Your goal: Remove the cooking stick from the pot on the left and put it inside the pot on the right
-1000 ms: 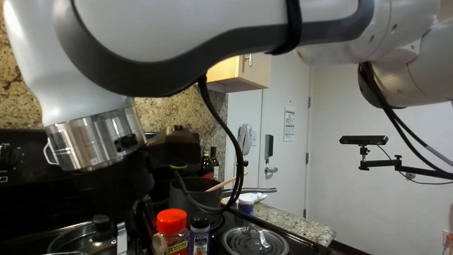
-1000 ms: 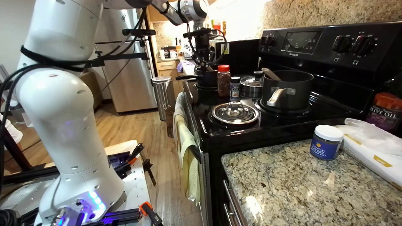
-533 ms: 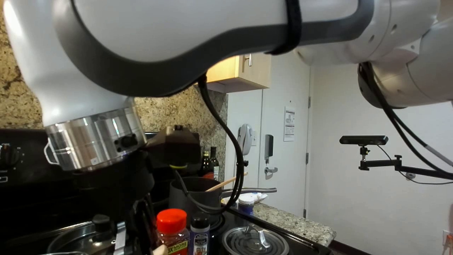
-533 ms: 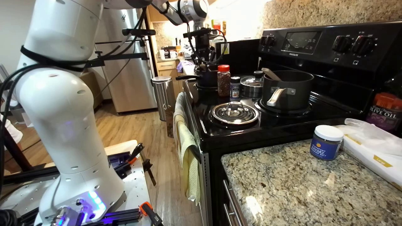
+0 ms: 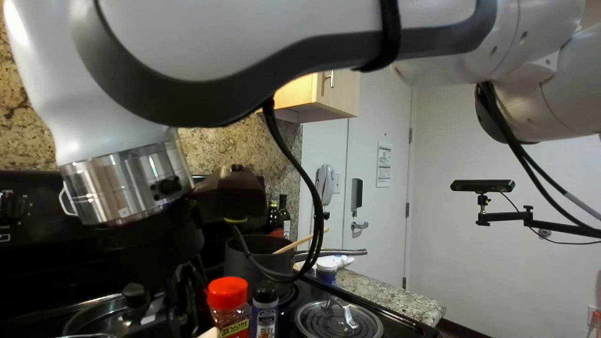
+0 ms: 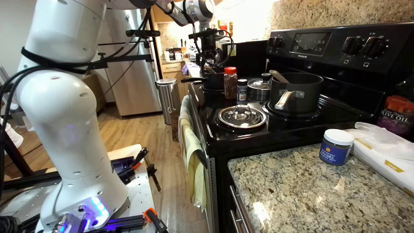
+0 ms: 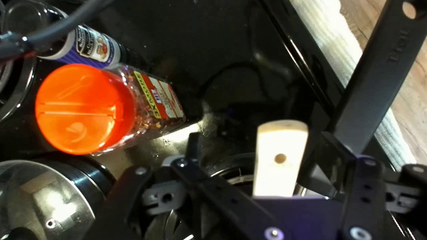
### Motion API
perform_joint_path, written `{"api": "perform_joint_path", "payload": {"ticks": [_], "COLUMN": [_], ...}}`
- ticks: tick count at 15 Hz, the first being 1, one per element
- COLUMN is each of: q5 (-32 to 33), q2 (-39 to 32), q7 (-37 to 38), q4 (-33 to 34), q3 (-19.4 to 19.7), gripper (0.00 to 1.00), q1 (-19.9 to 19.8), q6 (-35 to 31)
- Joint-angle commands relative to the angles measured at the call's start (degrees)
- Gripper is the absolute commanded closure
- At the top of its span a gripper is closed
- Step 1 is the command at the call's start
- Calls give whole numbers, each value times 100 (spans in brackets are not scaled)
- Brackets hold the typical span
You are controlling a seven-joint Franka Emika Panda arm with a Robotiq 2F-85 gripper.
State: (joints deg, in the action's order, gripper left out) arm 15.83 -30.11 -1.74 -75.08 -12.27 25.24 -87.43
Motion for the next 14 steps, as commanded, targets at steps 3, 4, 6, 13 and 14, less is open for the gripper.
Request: {"api": "perform_joint_path", "payload": {"ticks": [3, 4, 6, 13, 14], "q5": [393, 414, 393, 354, 349], "q2": [-204, -256, -341, -606, -630], "q7": [160, 161, 152, 138, 140], "q4": [589, 688, 840, 1187, 1207], "q3": [80, 87, 91, 157, 166], "gripper": [0, 0, 0, 45, 53], "q1": [298, 333, 364, 413, 419], "q6": [481, 584, 765, 989, 987]}}
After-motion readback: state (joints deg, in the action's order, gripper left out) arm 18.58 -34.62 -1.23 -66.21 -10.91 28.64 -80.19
